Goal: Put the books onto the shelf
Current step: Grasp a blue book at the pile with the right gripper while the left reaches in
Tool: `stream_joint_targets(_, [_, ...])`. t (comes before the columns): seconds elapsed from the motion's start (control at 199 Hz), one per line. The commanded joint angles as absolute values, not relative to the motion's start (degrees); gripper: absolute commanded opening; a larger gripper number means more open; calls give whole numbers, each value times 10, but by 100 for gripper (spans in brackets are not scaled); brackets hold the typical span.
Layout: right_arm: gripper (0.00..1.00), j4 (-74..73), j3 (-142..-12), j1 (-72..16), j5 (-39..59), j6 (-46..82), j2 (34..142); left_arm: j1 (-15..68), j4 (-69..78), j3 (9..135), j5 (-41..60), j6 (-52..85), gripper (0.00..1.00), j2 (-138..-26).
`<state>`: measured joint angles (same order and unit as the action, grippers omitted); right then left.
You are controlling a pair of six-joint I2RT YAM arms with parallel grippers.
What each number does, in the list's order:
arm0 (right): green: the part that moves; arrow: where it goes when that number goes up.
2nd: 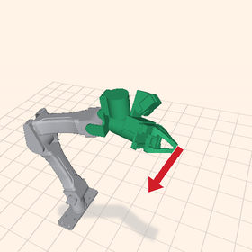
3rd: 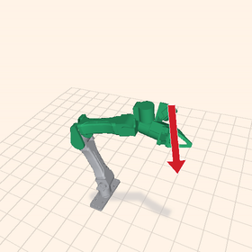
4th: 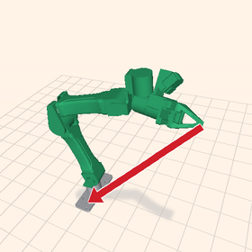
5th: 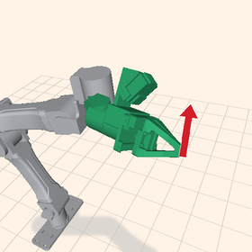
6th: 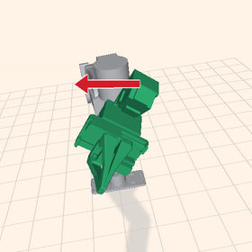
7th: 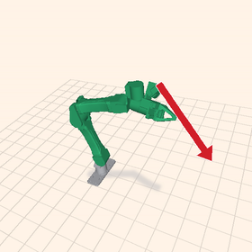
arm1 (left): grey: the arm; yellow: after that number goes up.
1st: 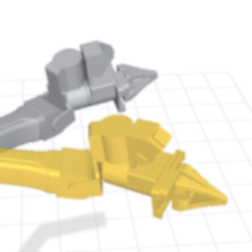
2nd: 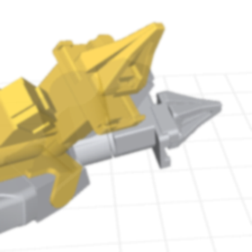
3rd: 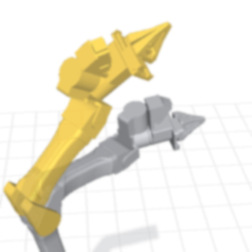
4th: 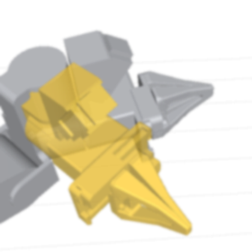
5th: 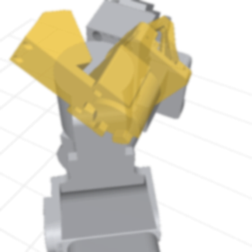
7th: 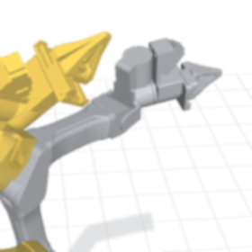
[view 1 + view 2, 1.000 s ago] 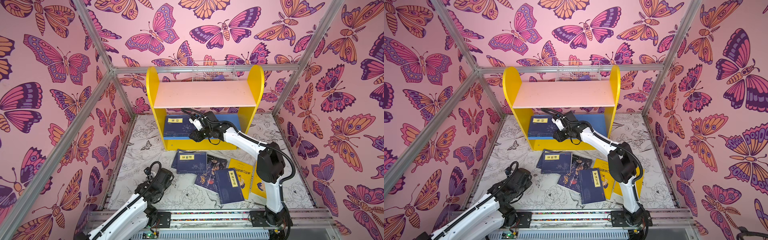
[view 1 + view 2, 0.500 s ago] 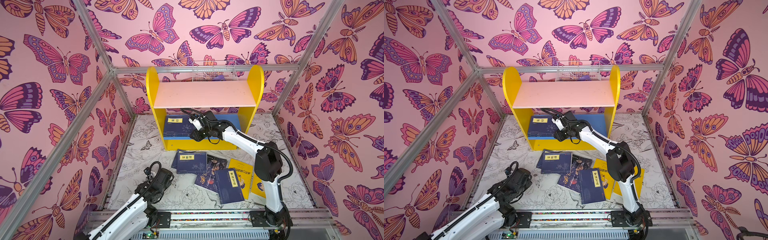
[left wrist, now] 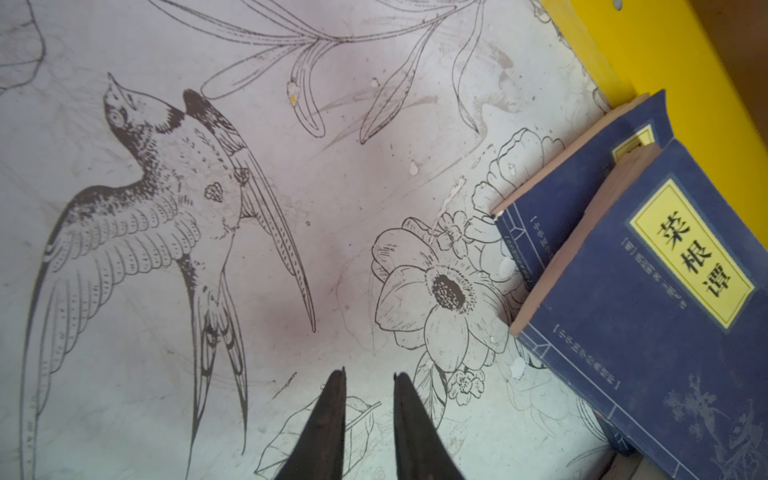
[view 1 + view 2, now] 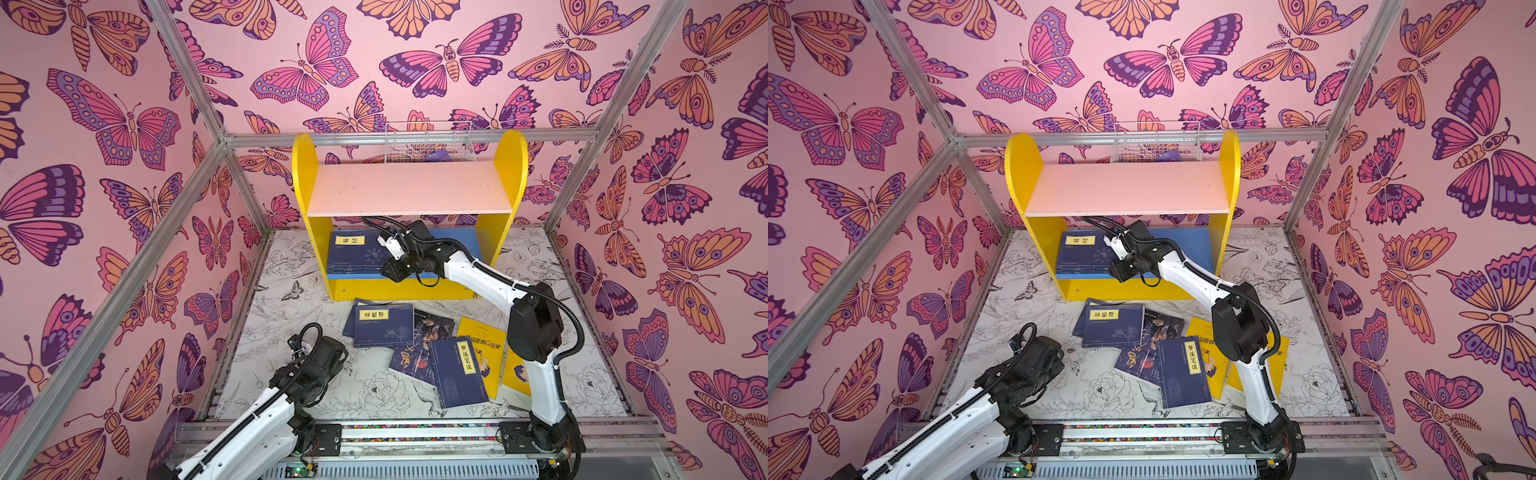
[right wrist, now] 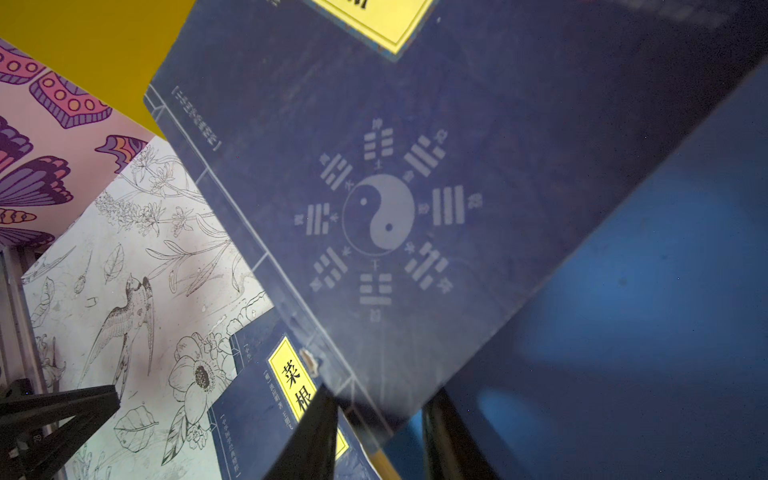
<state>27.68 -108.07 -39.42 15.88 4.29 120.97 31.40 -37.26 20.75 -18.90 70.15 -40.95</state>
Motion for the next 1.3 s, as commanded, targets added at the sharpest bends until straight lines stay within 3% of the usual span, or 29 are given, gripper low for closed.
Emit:
stream_joint_targets(0.0, [35, 251, -1098, -409, 181, 35, 1224, 311, -371, 203, -191, 708, 24, -409])
stream_joint_targets(0.307, [37, 246, -1112, -416, 164, 46, 1231, 311, -372, 202, -191, 703, 24, -402])
stream_joint_targets(0.468, [51, 219, -1079, -416, 123, 56, 1197, 311, -371, 206, -189, 698, 24, -401])
stream_joint_targets(0.675, [68, 158, -949, -416, 25, 69, 1078, 312, -372, 216, -190, 675, 25, -404])
stream_joint_targets(0.912, [71, 199, -755, -414, -45, 125, 888, 319, -308, 241, -165, 573, 25, -424])
stream_joint_targets(1.123, [71, 350, -568, -400, -23, 196, 743, 391, -104, 289, -41, 397, 31, -541])
stream_joint_targets(1.259, [74, 417, -471, -379, 31, 227, 682, 469, -69, 374, 6, 292, 32, -675])
stream_joint_targets(1.299, [74, 430, -452, -366, 49, 236, 674, 487, -66, 401, 21, 271, 37, -718])
